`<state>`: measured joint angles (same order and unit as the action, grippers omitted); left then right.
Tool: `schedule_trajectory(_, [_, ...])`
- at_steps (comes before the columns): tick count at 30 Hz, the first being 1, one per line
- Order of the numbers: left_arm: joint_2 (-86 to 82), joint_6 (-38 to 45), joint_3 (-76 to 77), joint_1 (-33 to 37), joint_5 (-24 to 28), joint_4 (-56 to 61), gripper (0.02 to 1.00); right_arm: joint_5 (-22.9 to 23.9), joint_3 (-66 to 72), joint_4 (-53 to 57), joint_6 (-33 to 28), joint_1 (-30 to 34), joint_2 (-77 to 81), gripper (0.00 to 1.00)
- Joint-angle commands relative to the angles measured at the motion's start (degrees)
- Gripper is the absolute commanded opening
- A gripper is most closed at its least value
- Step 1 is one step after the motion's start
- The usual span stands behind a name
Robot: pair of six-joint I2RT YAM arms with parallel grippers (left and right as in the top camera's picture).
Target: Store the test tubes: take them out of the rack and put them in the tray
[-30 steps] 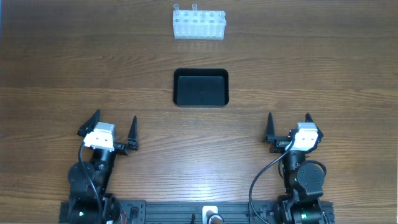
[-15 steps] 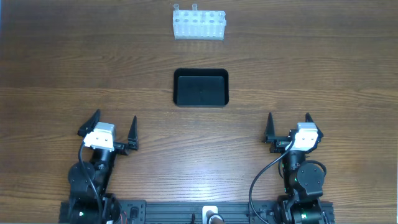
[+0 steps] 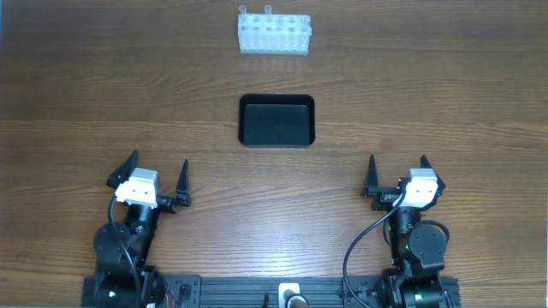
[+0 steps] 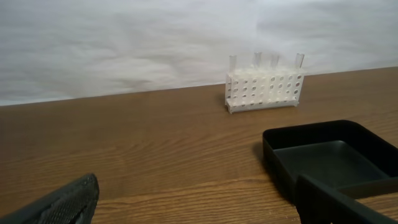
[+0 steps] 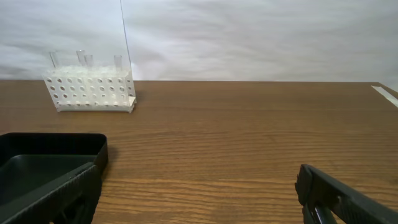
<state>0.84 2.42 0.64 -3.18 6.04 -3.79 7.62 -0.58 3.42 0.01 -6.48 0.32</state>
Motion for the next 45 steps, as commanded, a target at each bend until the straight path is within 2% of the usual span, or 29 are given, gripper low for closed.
schedule_trajectory(1, [-0.7,0.8,-0.3,0.4,0.9,-0.1,1.000,0.8,0.3,0.2,0.1,-0.3,0.2,0.991])
schedule_trajectory(31, [-0.7,0.8,-0.3,-0.2,0.2,0.5,1.000,0.8,0.3,0.2,0.1,-0.3,0.2,0.993])
schedule_trajectory(36, [3.3,0.2,-0.3,-0.3,0.8,15.1,1.000,0.8,0.3,0.2,0.1,-0.3,0.2,0.993])
schedule_trajectory(42, [24.6,0.1,2.2,-0.3,0.8,41.3,1.000,0.8,0.3,0.2,0.1,-0.3,0.2,0.991])
schedule_trajectory(45, [36.6,0.1,8.8,-0.5,1.5,43.1,1.000,0.8,0.3,0.2,0.1,-0.3,0.2,0.991])
